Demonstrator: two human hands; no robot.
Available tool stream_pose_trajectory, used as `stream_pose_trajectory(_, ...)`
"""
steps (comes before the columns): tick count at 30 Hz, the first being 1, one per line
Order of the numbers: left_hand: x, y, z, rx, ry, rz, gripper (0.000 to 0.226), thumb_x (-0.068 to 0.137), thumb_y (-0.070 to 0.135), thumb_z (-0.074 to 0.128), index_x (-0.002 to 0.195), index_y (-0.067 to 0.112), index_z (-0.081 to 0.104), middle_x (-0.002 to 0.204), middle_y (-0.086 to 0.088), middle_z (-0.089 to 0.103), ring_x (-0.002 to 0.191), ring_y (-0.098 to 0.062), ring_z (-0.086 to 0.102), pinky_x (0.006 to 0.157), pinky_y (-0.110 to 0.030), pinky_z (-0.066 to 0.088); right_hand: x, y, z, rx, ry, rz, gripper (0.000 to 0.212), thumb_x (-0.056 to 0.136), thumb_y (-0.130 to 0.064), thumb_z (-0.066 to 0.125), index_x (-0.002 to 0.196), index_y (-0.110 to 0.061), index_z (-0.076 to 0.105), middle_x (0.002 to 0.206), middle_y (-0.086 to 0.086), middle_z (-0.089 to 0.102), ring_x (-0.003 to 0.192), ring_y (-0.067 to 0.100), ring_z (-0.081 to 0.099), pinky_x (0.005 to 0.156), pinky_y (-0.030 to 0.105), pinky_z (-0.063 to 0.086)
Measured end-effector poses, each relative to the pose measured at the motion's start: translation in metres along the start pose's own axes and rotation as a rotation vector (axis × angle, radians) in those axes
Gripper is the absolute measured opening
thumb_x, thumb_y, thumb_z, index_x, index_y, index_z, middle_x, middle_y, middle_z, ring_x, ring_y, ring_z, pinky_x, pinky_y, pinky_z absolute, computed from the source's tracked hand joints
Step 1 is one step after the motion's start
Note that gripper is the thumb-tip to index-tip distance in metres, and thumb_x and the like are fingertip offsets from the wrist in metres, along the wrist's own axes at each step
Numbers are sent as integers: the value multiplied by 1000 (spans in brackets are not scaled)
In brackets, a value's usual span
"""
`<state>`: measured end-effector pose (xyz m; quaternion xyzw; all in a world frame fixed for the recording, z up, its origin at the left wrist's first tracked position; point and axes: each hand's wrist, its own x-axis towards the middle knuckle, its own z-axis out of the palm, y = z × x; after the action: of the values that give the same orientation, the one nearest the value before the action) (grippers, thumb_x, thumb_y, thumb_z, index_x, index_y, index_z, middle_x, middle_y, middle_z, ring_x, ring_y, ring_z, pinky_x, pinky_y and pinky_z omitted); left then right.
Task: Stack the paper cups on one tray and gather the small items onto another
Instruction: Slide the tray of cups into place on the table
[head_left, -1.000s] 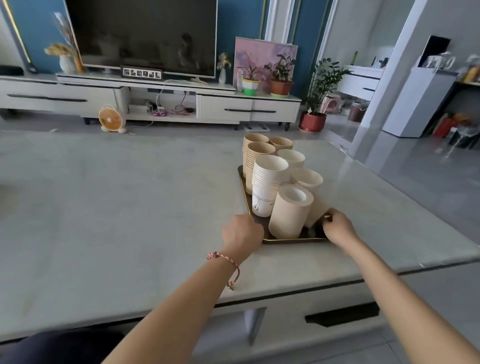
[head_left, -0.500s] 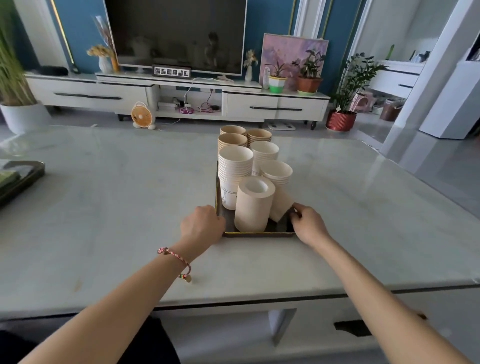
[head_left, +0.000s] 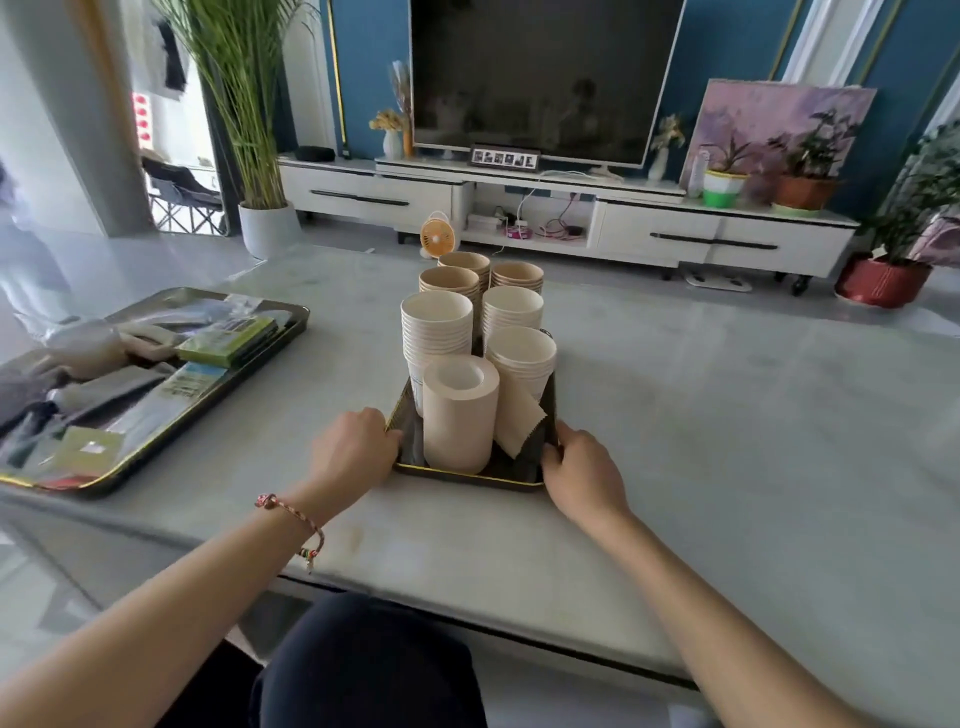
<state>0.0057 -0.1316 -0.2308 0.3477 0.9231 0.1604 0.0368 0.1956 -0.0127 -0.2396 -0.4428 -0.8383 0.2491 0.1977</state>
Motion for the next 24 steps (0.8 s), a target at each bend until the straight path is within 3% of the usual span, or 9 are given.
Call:
stream_pose_trajectory(4, -2, -39, -18, -16, 35, -130, 26, 93, 29, 46, 79, 7, 52, 76, -9, 53, 73, -28, 51, 55, -28, 35, -5, -39, 32, -12, -44, -63, 25, 96, -23, 40, 110, -8, 53, 105, 16, 59, 98, 35, 58, 70, 32, 40)
stream_pose_trajectory(9, -12, -73, -29, -125, 88, -298, 18, 88, 24, 47, 86, 6, 52, 67, -2, 45, 61, -20, 47, 50, -27, 34, -15, -78, 59, -28, -65, -103, 27, 97, -21, 37, 113, -5, 50, 110, 15, 56, 100, 33, 58, 79, 37, 46)
stream_pose_trajectory(12, -22, -86, -35, -222, 126, -369, 21, 88, 24, 49, 98, 7, 51, 77, -4, 49, 72, -24, 49, 59, -30, 35, -18, -93, 67, -64, -95, -147, 28, 97, -23, 36, 114, -5, 49, 111, 13, 56, 101, 32, 58, 78, 35, 45)
stream_pose_trajectory(16, -39, -89, -32, -335, 287, -391, 30, 91, 22, 47, 117, 7, 47, 109, -13, 52, 92, -28, 52, 70, -32, 35, -14, -94, 62, -74, -150, -209, 34, 96, -38, 42, 99, -7, 55, 102, 10, 55, 96, 31, 58, 68, 29, 37)
stream_pose_trajectory(18, -44, -88, -27, -290, 395, -343, 37, 91, 24, 49, 123, 6, 46, 123, -15, 48, 104, -33, 52, 74, -36, 37, -1, -90, 59, 18, -134, -180, 28, 94, -36, 47, 94, -10, 56, 105, 14, 56, 102, 33, 56, 71, 29, 36)
stream_pose_trajectory(19, -46, -88, -25, -235, 448, -284, 33, 91, 23, 51, 119, 5, 50, 121, -16, 49, 106, -34, 52, 78, -38, 39, 7, -88, 59, 33, -123, -173, 26, 94, -33, 49, 102, -10, 57, 113, 17, 56, 110, 35, 53, 77, 31, 38)
stream_pose_trajectory(21, -49, -86, -23, -100, 561, -113, 18, 89, 20, 52, 94, 6, 61, 103, -15, 58, 96, -33, 54, 79, -41, 43, 25, -87, 61, 6, -125, -176, 40, 92, -31, 47, 122, -4, 51, 128, 19, 53, 119, 36, 47, 93, 35, 38)
stream_pose_trajectory(24, -52, -91, -17, 2, 559, 173, 26, 84, 22, 43, 71, 9, 61, 78, -7, 62, 73, -27, 60, 67, -36, 48, 43, -95, 67, 59, -179, -142, 66, 73, -38, 35, 129, -7, 47, 132, 14, 55, 120, 33, 49, 99, 42, 41)
